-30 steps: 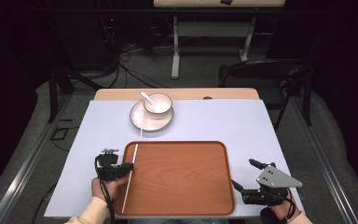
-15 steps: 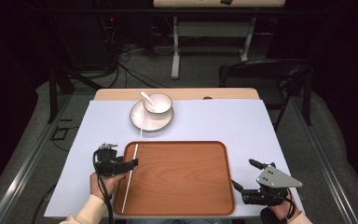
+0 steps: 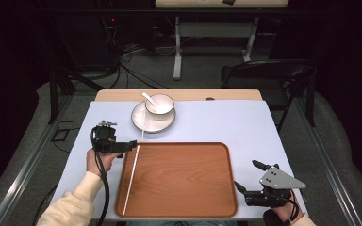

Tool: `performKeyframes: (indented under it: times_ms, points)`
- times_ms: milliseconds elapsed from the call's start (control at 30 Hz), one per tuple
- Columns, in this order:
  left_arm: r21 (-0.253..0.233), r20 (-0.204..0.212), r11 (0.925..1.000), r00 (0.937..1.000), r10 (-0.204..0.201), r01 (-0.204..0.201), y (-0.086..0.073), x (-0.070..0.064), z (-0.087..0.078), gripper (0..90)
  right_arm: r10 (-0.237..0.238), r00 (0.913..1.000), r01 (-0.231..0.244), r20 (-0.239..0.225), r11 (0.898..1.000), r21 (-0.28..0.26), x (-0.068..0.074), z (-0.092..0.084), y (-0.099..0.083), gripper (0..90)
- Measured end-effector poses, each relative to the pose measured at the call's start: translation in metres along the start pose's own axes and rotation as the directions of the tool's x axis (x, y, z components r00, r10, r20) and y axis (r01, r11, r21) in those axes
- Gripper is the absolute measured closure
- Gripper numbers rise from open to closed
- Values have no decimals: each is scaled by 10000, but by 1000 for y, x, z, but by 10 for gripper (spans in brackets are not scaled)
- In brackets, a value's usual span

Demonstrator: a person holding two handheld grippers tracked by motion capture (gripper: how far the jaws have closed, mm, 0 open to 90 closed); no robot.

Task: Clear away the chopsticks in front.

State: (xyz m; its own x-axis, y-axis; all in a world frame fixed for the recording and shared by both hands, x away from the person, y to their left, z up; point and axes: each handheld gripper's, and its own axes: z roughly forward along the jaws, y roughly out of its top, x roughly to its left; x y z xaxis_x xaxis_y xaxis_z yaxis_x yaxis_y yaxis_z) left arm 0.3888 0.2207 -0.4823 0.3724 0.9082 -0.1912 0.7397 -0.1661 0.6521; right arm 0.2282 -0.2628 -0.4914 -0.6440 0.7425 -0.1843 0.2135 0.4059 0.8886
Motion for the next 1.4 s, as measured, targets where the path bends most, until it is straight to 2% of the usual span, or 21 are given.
performKeyframes:
  times_ms: [100, 200, 300, 367, 500, 633, 733, 967, 1067, 1100, 1167, 1400]
  points:
    - [34, -35, 10000, 10000, 50, -50, 18, 4, 1, 55, -5, 10000, 5, 10, 10000, -22, 0, 0, 0, 120]
    - [-1, -283, 9999, 9995, 116, -116, 35, 9, 5, 28, -23, 10000, 24, -24, 10000, 30, 1, 0, 0, 123]
    - [349, -205, 9993, 9997, 161, -154, 52, 14, 13, 0, -5, 10000, 5, 10, 10000, -2, 0, -1, 0, 122]
    - [426, -327, 9991, 9994, 91, -77, 62, 16, 18, 0, -13, 10000, 13, 11, 10000, -3, 0, -1, 0, 123]
    - [751, -477, 9968, 9983, 325, -289, 83, 20, 30, 0, 5, 10000, -5, -4, 10000, 12, 0, 0, 0, 123]
    - [1134, -398, 9934, 9990, 203, -157, 99, 22, 45, 4, -24, 10000, 24, -13, 10000, 25, 0, -1, 0, 123]
    - [1514, -494, 9880, 9980, 388, -309, 107, 21, 59, 35, -28, 10000, 28, -18, 10000, 31, 0, -1, 0, 123]
    - [2036, -724, 9788, 9967, 354, -200, 118, 21, 87, 169, -21, 10000, 21, -14, 10000, 4, 0, -1, 0, 123]
    - [2382, -910, 9712, 9953, 334, -108, 121, 21, 98, 297, -9, 10000, 9, -11, 10000, 4, 0, -1, 0, 123]
    - [2509, -905, 9680, 9955, 295, -59, 121, 22, 102, 328, -11, 10000, 11, -6, 10000, 13, 0, -1, 0, 123]
    - [2506, -728, 9678, 9973, -58, 239, 121, 23, 108, 379, -27, 10000, 27, -20, 10000, 11, 0, -1, 0, 124]
    - [2694, -764, 9613, 9964, -375, 569, 123, 27, 121, 501, -24, 10000, 24, -33, 10000, 16, 0, -1, 0, 124]
